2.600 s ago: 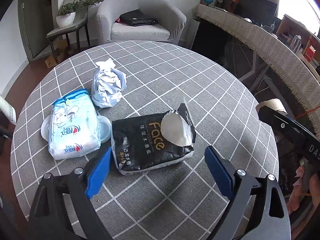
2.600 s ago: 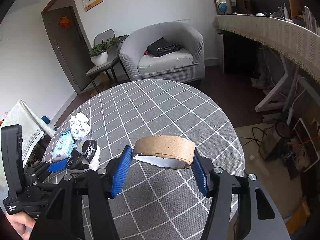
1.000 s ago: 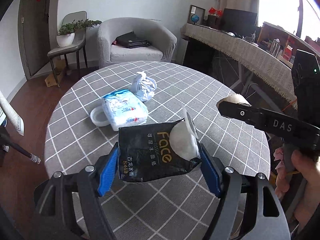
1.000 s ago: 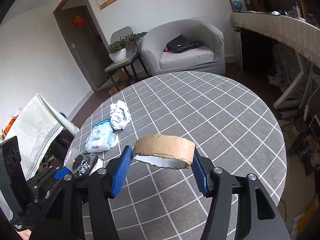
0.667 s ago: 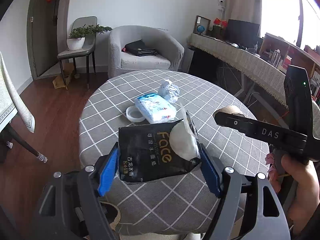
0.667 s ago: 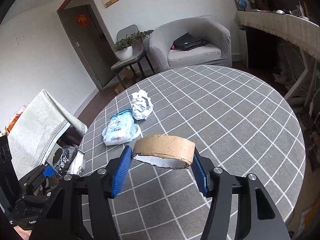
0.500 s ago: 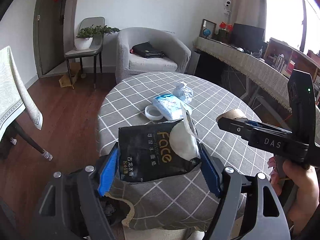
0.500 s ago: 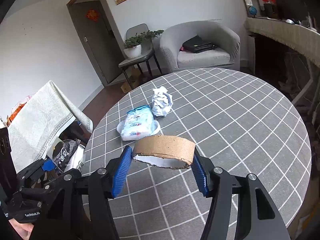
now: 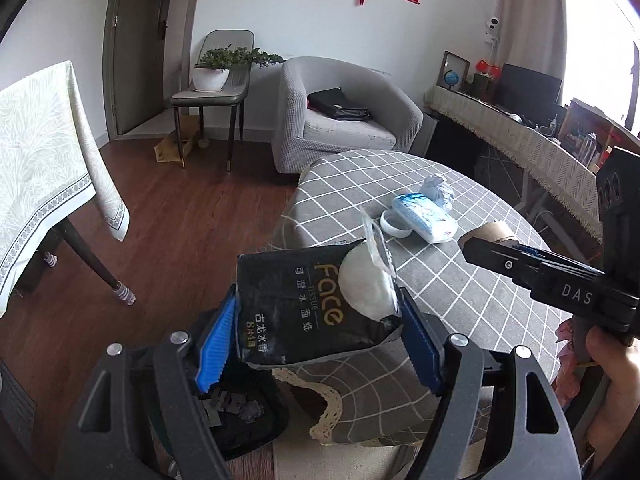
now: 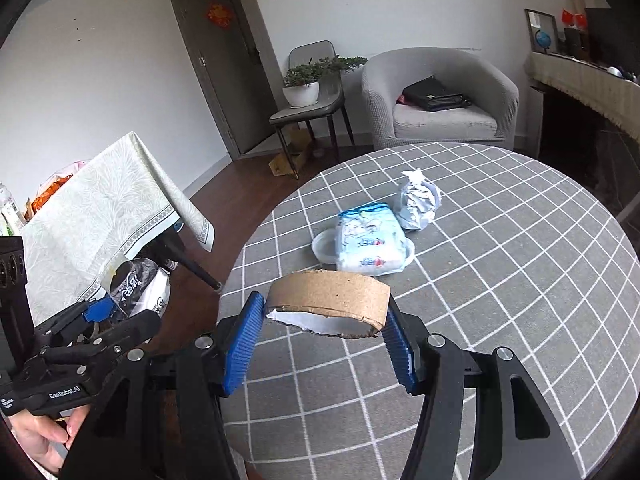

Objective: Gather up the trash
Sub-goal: 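Carry the Face pack and tape core over the green bin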

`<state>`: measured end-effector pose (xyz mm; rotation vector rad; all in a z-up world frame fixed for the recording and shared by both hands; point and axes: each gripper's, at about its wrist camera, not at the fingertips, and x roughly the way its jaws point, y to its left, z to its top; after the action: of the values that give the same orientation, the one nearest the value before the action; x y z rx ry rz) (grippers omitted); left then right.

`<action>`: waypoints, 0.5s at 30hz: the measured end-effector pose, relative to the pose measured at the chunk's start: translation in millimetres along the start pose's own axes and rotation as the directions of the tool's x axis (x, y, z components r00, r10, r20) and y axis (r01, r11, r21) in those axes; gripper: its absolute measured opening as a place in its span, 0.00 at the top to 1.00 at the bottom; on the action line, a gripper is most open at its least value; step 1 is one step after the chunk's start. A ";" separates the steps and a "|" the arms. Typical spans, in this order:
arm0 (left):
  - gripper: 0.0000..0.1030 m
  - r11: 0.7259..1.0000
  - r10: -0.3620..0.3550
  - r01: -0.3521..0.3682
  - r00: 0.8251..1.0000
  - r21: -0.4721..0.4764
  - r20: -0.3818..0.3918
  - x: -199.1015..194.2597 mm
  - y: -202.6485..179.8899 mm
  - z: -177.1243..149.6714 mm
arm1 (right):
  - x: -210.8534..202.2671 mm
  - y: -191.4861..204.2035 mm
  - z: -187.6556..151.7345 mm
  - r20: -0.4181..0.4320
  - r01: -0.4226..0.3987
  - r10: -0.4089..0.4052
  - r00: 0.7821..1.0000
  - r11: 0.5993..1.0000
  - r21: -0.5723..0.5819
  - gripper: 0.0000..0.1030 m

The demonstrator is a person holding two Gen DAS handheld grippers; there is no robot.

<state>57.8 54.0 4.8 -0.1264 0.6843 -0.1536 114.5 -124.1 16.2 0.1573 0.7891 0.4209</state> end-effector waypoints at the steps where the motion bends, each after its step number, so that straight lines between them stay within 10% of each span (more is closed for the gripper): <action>1: 0.25 1.000 0.009 -0.009 1.000 -0.003 -0.003 0.7 5.2 -0.7 | 3.4 6.4 1.7 -0.002 -0.008 0.008 1.000 1.000 -0.009 0.43; 15: 0.25 0.994 0.096 -0.100 0.993 -0.052 -0.074 14.7 83.1 -17.7 | 36.3 81.8 20.7 -0.010 -0.071 0.070 0.998 0.990 -0.120 0.43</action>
<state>66.0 131.7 -31.7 -0.1412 0.7645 -0.0444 126.9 -34.3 30.8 0.0716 0.7637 0.5344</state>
